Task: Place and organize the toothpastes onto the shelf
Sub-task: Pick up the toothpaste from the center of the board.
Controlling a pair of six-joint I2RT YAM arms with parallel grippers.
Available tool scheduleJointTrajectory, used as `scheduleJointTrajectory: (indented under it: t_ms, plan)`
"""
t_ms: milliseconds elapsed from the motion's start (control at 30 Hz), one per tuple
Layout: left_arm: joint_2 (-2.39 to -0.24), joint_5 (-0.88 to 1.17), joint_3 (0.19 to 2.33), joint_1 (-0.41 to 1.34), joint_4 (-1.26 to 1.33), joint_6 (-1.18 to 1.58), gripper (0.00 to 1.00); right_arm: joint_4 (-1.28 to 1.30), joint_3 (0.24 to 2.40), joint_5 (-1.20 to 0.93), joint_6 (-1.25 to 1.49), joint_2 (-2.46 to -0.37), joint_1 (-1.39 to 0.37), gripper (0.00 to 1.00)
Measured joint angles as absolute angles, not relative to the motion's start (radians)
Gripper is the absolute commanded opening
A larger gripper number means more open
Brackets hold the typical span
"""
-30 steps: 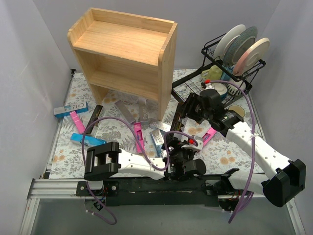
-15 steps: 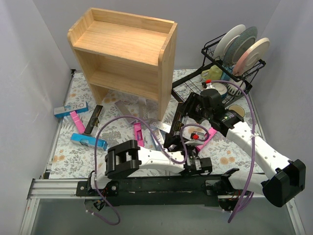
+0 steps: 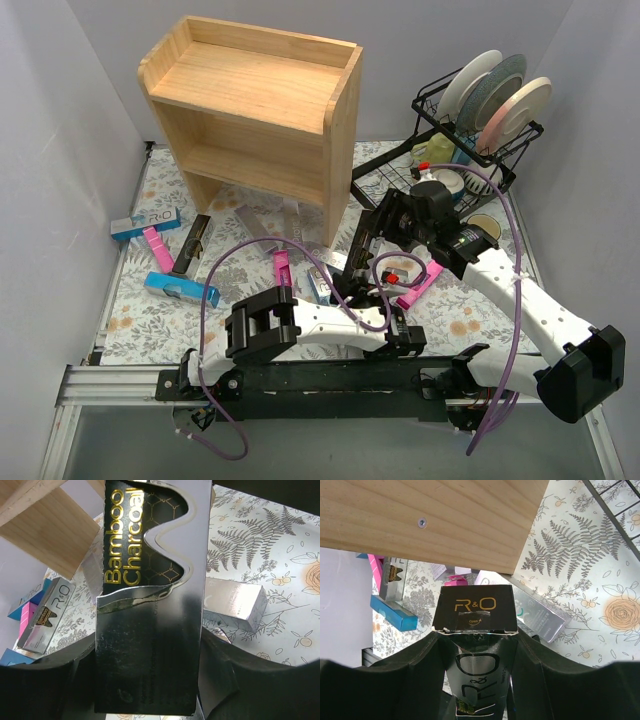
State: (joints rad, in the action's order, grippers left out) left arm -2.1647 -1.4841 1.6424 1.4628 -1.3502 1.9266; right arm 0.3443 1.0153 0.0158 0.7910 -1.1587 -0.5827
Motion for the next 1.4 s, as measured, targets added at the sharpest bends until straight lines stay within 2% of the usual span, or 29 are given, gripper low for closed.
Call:
scheduleJointTrajectory:
  t_ms: [100, 300, 400, 533, 733, 767, 800, 900, 1033, 1133, 1267, 1400]
  plan:
    - [-2.16, -1.483, 1.642, 1.463, -1.36, 1.938, 0.71, 0.337, 1.015, 0.005, 0.8, -1.159, -0.583, 0.29]
    - [-2.159, -1.48, 1.637, 1.463, -1.361, 1.946, 0.76, 0.334, 1.015, -0.012, 0.814, -1.159, -0.583, 0.3]
    - [-2.152, -1.477, 1.637, 1.463, -1.36, 1.946, 0.71, 0.334, 1.015, -0.016, 0.817, -1.159, -0.583, 0.3]
    - [-2.138, -1.475, 1.637, 1.464, -1.362, 1.944, 0.59, 0.334, 1.015, -0.023, 0.817, -1.16, -0.583, 0.3]
    - [-2.124, -1.459, 1.637, 1.468, -1.376, 1.935, 0.36, 0.334, 1.015, -0.032, 0.809, -1.178, -0.582, 0.32]
    - [-2.124, -1.457, 1.637, 1.468, -1.38, 1.932, 0.33, 0.333, 1.015, -0.035, 0.809, -1.179, -0.583, 0.33]
    - [-2.124, -1.455, 1.637, 1.469, -1.381, 1.933, 0.26, 0.333, 1.015, -0.036, 0.809, -1.18, -0.583, 0.37]
    - [-2.12, -1.453, 1.637, 1.469, -1.382, 1.933, 0.17, 0.332, 1.015, -0.039, 0.809, -1.18, -0.583, 0.42]
    - [-2.109, -1.442, 1.637, 1.469, -1.386, 1.93, 0.15, 0.321, 1.01, -0.044, 0.81, -1.177, -0.583, 0.48]
    - [-2.088, -1.424, 1.636, 1.47, -1.391, 1.922, 0.16, 0.286, 0.987, -0.053, 0.812, -1.159, -0.583, 0.56]
    - [-2.032, -1.406, 1.628, 1.479, -1.383, 1.921, 0.15, 0.221, 0.957, -0.084, 0.805, -1.12, -0.583, 0.73]
    - [-1.919, -1.382, 1.628, 1.497, -1.359, 1.93, 0.16, 0.139, 0.952, -0.122, 0.792, -1.079, -0.587, 0.83]
